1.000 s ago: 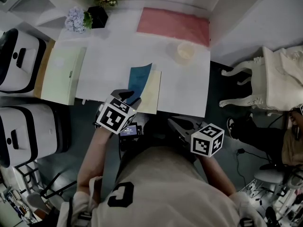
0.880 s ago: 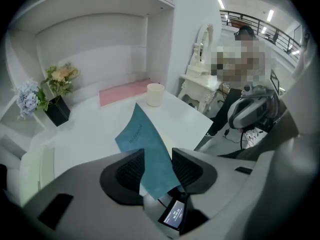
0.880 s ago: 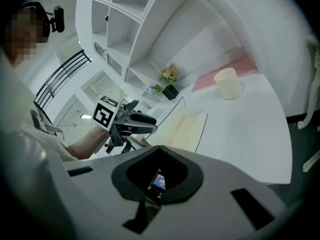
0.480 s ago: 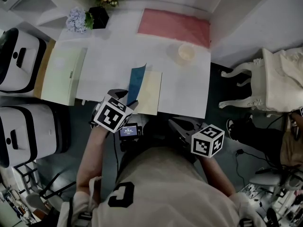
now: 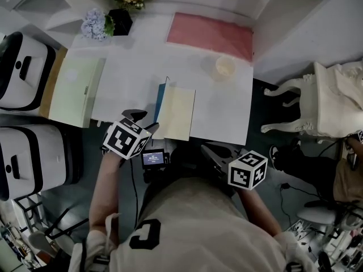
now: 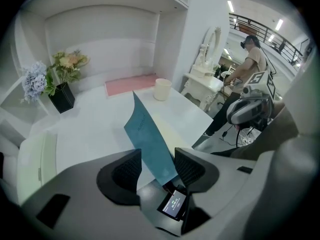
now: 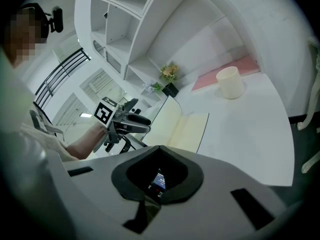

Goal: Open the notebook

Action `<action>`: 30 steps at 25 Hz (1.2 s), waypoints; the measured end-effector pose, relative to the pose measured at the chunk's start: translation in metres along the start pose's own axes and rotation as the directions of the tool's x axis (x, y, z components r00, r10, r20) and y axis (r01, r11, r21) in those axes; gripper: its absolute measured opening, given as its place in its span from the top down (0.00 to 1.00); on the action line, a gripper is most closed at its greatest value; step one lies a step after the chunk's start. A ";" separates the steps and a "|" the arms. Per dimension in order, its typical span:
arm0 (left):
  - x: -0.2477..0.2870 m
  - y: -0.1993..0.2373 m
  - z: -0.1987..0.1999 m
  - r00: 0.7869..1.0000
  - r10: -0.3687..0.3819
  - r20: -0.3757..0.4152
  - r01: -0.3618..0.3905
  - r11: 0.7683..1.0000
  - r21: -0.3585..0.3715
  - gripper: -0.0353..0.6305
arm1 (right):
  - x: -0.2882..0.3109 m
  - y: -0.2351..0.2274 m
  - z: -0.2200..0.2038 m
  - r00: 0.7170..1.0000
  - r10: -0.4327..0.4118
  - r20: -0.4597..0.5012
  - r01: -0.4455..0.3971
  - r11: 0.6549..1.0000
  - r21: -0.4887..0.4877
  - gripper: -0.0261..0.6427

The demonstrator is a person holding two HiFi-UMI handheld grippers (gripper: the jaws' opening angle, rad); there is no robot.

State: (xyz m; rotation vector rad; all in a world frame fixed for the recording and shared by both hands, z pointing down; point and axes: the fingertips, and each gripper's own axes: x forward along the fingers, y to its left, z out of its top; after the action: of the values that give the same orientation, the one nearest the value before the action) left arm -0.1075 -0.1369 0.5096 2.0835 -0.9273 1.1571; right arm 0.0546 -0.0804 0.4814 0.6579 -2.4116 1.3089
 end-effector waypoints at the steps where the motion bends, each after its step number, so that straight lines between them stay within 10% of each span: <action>1: 0.000 0.001 -0.001 1.000 -0.008 0.003 0.008 1.000 -0.007 0.62 | 0.001 0.000 0.000 1.000 0.000 -0.002 0.000 1.000 -0.002 0.94; 22: -0.004 0.042 -0.040 0.986 -0.135 0.100 0.156 0.958 -0.239 0.63 | 0.014 0.009 -0.001 0.998 -0.038 -0.055 0.036 0.998 -0.047 0.94; 30: 0.006 0.025 -0.039 0.859 -0.402 0.316 0.505 0.765 -0.398 0.62 | 0.016 0.014 -0.002 0.996 -0.063 -0.059 0.059 0.995 -0.075 0.94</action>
State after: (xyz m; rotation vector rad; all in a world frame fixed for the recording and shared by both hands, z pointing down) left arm -0.1435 -0.1237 0.5364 1.8885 -0.6451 0.4006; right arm 0.0332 -0.0758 0.4801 0.6559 -2.3589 1.1934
